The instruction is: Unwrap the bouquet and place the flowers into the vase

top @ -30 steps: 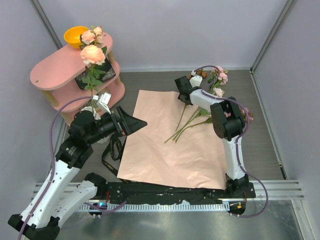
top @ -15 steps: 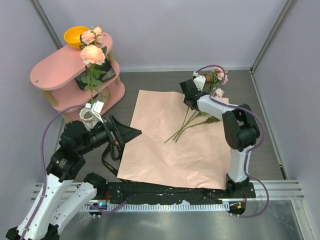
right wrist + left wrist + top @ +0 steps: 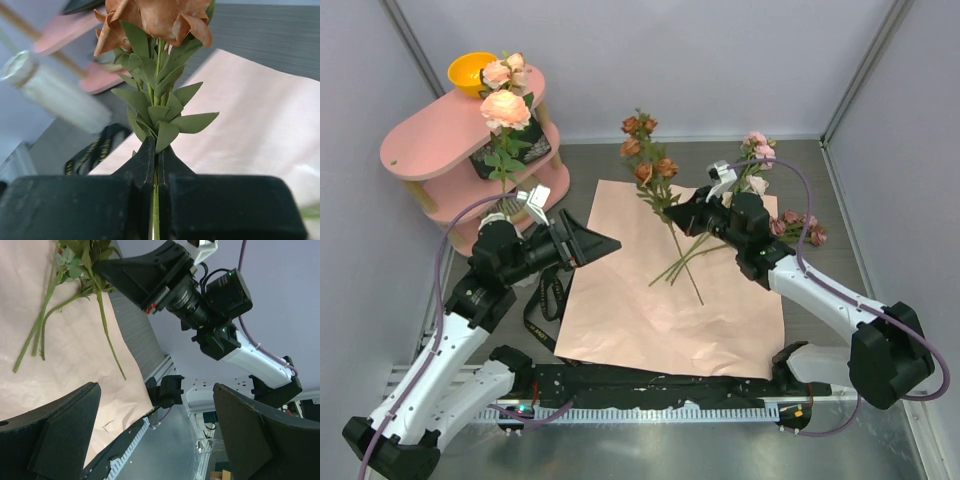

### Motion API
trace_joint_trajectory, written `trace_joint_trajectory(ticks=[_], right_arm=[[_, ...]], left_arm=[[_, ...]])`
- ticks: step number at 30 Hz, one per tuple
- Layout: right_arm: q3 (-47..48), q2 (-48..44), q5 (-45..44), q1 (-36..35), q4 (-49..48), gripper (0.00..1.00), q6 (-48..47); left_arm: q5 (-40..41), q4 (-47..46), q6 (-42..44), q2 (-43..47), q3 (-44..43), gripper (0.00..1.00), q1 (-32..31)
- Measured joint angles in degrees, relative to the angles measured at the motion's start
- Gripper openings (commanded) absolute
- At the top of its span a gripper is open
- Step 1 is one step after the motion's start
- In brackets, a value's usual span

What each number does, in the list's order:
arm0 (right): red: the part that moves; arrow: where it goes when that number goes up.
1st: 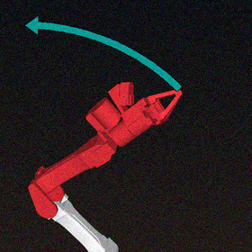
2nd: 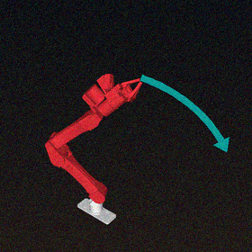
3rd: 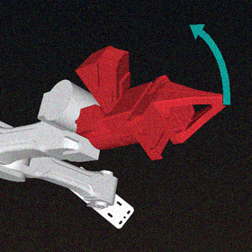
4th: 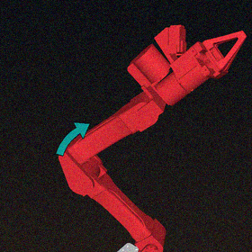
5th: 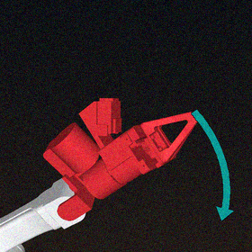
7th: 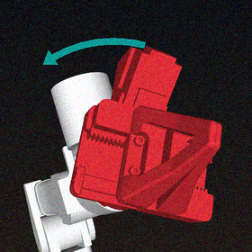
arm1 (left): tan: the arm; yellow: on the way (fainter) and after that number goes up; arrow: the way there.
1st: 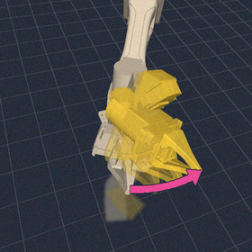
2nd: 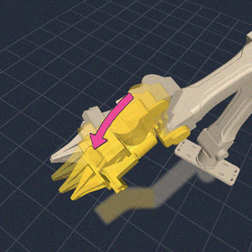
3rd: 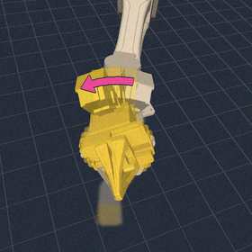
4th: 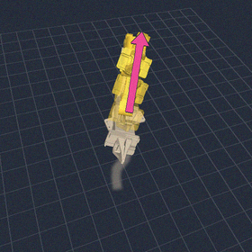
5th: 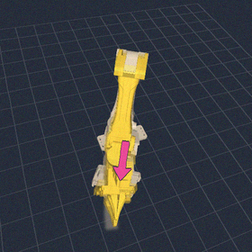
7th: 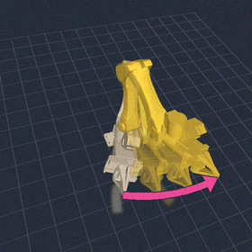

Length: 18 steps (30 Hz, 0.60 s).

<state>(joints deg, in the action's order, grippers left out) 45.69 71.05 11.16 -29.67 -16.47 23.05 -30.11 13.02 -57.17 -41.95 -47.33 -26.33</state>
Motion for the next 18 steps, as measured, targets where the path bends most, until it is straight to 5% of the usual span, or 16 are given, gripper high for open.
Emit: trace_joint_trajectory(ticks=[2,5,18], right_arm=[[-2.1,-0.6,5.4,-1.3,-5.0,0.01,-0.1],[-4.2,-1.7,10.4,-4.5,-11.7,0.01,0.1],[-11.9,-19.6,9.7,-13.0,-25.0,0.01,1.8]], left_arm=[[-0.2,-3.2,-0.9,-0.8,1.2,0.93,0.0],[-0.6,-6.4,-1.2,-2.3,1.0,0.95,0.0],[-4.9,-23.7,-9.0,-15.5,-6.3,0.95,0.0]])
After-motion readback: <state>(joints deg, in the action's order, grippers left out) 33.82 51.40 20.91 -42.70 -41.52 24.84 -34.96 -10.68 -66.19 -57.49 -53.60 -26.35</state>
